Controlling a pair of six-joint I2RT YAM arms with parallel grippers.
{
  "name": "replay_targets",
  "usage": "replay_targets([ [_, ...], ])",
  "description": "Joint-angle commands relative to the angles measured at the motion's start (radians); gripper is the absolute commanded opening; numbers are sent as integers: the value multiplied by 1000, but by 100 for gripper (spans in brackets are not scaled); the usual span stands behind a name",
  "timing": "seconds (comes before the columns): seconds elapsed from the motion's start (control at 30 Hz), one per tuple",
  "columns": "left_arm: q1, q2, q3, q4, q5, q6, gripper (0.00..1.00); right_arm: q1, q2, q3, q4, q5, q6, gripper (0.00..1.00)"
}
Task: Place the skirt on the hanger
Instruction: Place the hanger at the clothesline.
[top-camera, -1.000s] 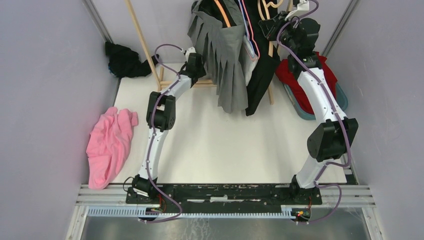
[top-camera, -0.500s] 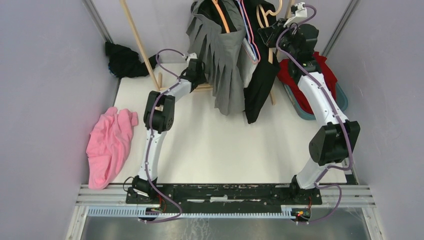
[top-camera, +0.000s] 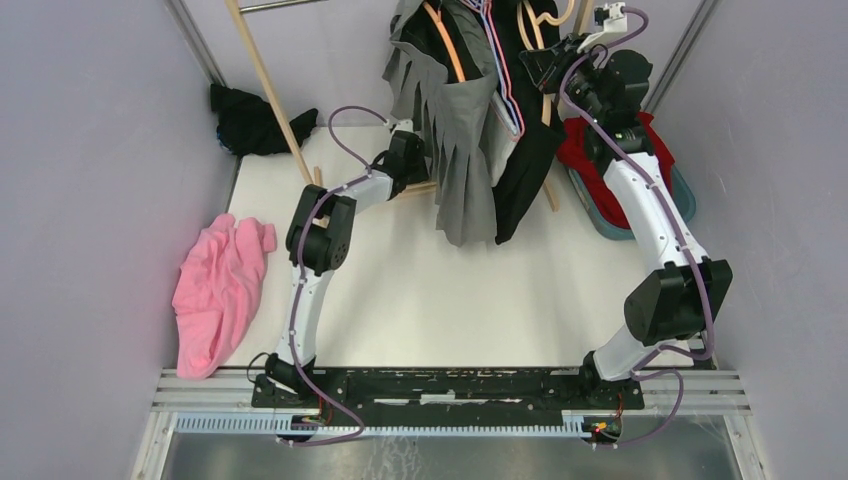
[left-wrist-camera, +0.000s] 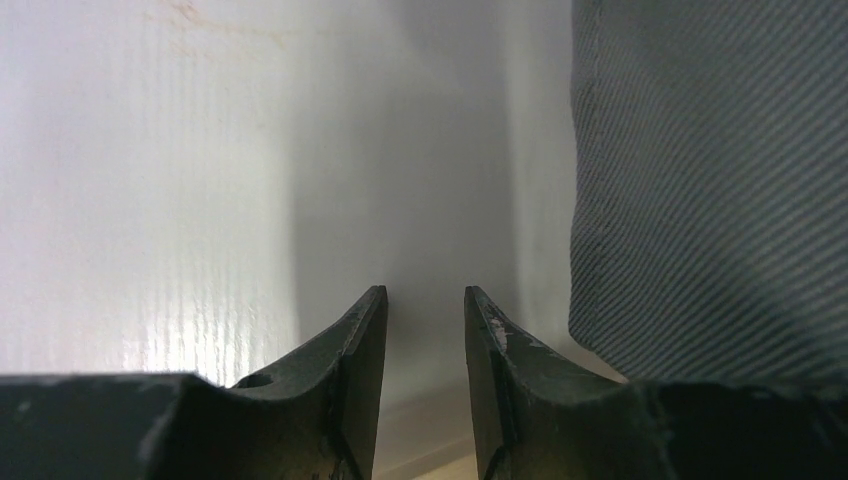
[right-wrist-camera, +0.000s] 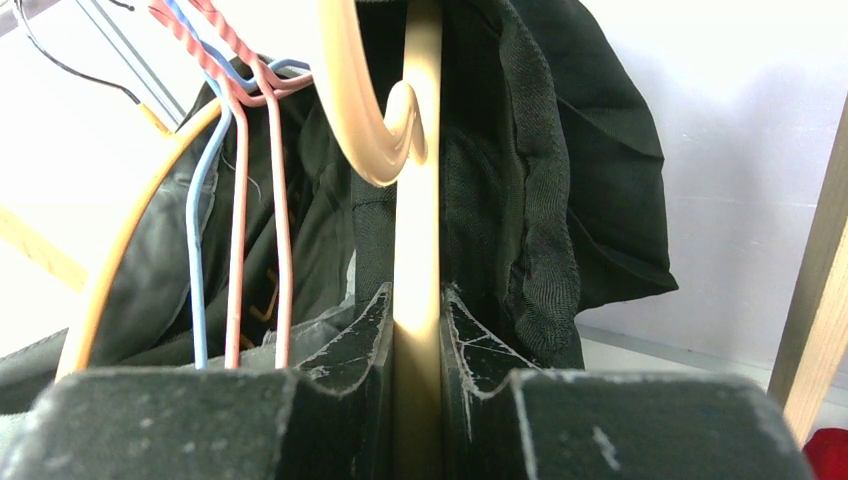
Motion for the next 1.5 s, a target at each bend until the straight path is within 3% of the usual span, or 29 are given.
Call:
replay_targets([
  [0.0,-38,-28,-99,-114,88,42,41,-5,-4,84,165,-31,29,2],
  [0.47,-51,-84,-142,-120,85,83,41,33,172,259,264,-63,99,2],
  [0.9,-52,-90,-143,-123,95,90,41,51,123,189,333,-51,98,2],
  [1.3,-51,-109,-152,-126,104,94,41,82,259,363,222,-67,100,2],
  [1.47,-51,-124,-164,-124,104,99,41,93,323,473,75,-98,68,2],
])
